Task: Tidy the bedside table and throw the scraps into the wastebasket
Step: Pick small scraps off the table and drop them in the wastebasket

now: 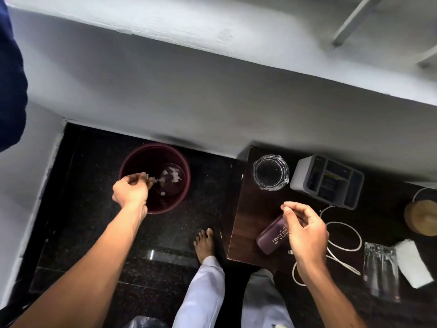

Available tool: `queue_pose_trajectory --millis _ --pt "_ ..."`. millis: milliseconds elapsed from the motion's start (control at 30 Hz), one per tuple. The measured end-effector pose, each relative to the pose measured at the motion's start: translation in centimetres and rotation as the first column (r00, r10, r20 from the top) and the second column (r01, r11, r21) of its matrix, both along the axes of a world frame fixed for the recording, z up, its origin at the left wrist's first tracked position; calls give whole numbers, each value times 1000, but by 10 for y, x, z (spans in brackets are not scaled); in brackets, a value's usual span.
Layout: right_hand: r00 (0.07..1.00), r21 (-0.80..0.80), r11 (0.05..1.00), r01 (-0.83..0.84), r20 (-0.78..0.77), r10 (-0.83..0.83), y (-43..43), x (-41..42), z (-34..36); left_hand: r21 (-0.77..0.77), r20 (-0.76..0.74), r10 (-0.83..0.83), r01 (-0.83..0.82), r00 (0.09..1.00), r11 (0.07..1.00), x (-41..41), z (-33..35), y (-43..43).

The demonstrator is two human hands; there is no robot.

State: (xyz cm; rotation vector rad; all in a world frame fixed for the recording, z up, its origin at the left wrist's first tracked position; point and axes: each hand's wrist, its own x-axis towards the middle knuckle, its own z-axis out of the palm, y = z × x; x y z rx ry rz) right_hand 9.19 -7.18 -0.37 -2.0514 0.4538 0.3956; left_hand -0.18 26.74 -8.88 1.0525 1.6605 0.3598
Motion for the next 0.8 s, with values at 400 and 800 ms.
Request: queue_pose_trajectory --millis 400,800 --pt "998 37 997 63 3 -63 -15 3 -4 51 -72 12 -8 997 999 -9 -11 -1" --pt "959 -291 916 -278 -31 281 -59 5 -16 -158 10 -462 457 887 875 -12 23 -180"
